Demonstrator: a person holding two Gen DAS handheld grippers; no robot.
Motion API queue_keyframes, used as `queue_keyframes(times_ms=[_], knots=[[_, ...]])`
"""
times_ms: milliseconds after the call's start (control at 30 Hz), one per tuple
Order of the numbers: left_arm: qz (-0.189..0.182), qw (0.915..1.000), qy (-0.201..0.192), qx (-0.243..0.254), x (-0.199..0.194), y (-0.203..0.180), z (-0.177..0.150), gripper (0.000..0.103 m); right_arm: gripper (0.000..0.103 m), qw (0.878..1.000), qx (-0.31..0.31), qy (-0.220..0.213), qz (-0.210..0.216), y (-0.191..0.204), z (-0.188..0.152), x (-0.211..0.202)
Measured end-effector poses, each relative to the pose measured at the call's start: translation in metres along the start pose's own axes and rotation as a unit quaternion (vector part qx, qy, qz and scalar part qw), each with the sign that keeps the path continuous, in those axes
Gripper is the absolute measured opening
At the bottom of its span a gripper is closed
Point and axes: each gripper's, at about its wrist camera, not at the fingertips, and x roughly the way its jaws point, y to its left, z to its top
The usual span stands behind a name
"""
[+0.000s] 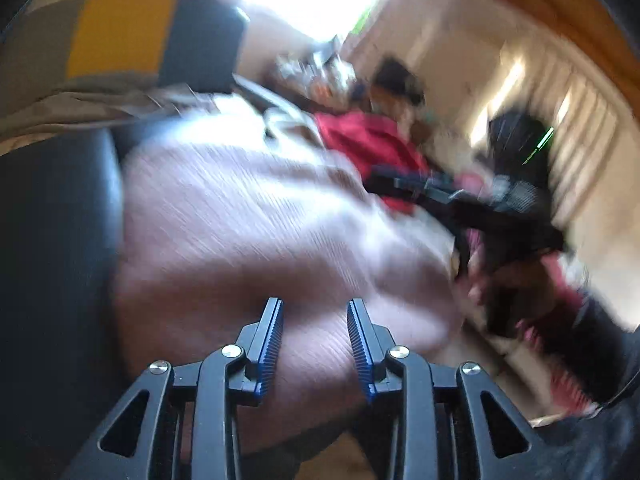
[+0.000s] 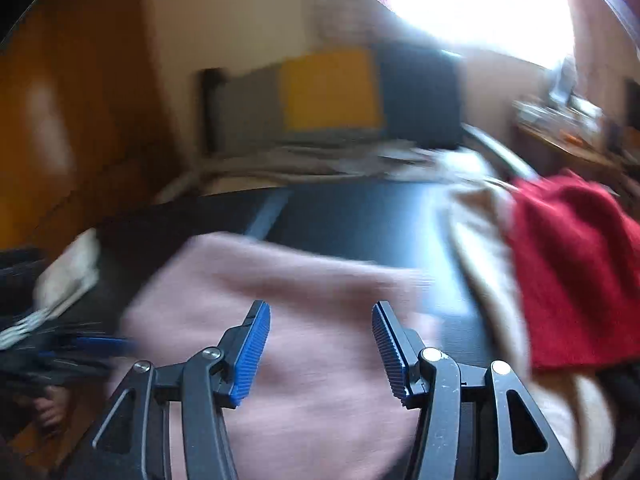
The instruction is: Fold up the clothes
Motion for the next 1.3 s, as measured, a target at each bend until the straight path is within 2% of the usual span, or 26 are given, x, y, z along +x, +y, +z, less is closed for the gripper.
queue_keyframes(times_ms=[33,67,100,167,233,333,467,500,567,600,633,733,800,833,900,967,1100,1133,1167,1233,1300], knots=[[0.010,0.9997,0.019,0.008,0.012,-0.004,-0.008,0.033,0.055,1.000,-0.016,0.007,0.025,0.014,-0.003,0.000],[0.021,0.9993,0.026,0.015,0.020,-0.007,-0.015,0.033,0.055,0.999,-0.028,0.032,0.032,0.021,-0.013,0.008],[0.027,0.9994,0.015,0.015,0.021,-0.009,-0.022,0.033,0.055,0.997,-0.037,0.056,0.037,0.028,-0.023,0.016],[0.009,0.9998,0.005,-0.018,0.019,-0.004,-0.026,0.033,0.055,0.995,-0.028,0.096,0.014,0.024,-0.057,0.036],[-0.009,0.9989,0.004,-0.045,0.016,0.002,-0.023,0.032,0.055,0.997,-0.019,0.068,0.024,0.017,-0.062,0.033],[-0.035,0.9977,-0.007,-0.058,0.000,0.005,-0.016,0.032,0.055,0.999,-0.007,0.029,0.037,0.009,-0.067,0.029],[-0.020,0.9922,-0.089,-0.086,-0.054,0.027,0.001,0.038,0.058,0.998,-0.014,0.048,0.043,0.010,-0.054,0.029],[-0.009,0.9895,-0.106,-0.097,-0.066,0.039,0.006,0.040,0.063,0.998,0.003,0.048,0.049,0.008,-0.049,0.022],[0.016,0.9839,-0.130,-0.122,-0.082,0.068,0.016,0.049,0.081,0.996,0.051,0.038,0.064,0.002,-0.047,0.000],[0.018,0.9819,-0.129,-0.138,-0.083,0.083,0.020,0.051,0.097,0.994,0.081,0.029,0.073,-0.007,-0.044,-0.008],[0.016,0.9801,-0.125,-0.153,-0.083,0.096,0.022,0.052,0.103,0.991,0.108,0.021,0.077,-0.019,-0.044,-0.017],[-0.019,0.9764,-0.099,-0.191,-0.072,0.128,0.022,0.056,0.103,0.973,0.200,0.016,0.111,-0.061,-0.046,-0.029],[-0.045,0.9743,-0.078,-0.207,-0.059,0.141,0.022,0.057,0.103,0.961,0.242,0.050,0.126,-0.080,-0.052,-0.021],[-0.064,0.9719,-0.067,-0.216,-0.052,0.146,0.019,0.057,0.103,0.956,0.256,0.077,0.119,-0.087,-0.057,-0.013],[-0.097,0.9664,-0.052,-0.232,-0.038,0.154,0.017,0.058,0.103,0.951,0.266,0.107,0.117,-0.094,-0.064,0.000],[-0.112,0.9653,-0.043,-0.232,-0.025,0.155,0.016,0.062,0.103,0.938,0.283,0.123,0.157,-0.096,-0.070,0.015],[-0.156,0.9602,-0.028,-0.230,-0.001,0.160,0.024,0.070,0.103,0.931,0.264,0.135,0.215,-0.080,-0.057,0.047],[-0.159,0.9600,-0.022,-0.229,0.006,0.159,0.027,0.076,0.103,0.929,0.258,0.139,0.226,-0.075,-0.052,0.055],[-0.163,0.9598,-0.015,-0.228,0.014,0.158,0.030,0.081,0.103,0.930,0.249,0.141,0.229,-0.069,-0.048,0.063],[-0.155,0.9653,-0.004,-0.210,0.019,0.150,0.034,0.081,0.103,0.935,0.234,0.139,0.227,-0.059,-0.042,0.073],[-0.146,0.9671,-0.004,-0.208,0.018,0.145,0.033,0.074,0.103,0.941,0.221,0.131,0.219,-0.053,-0.040,0.075]])
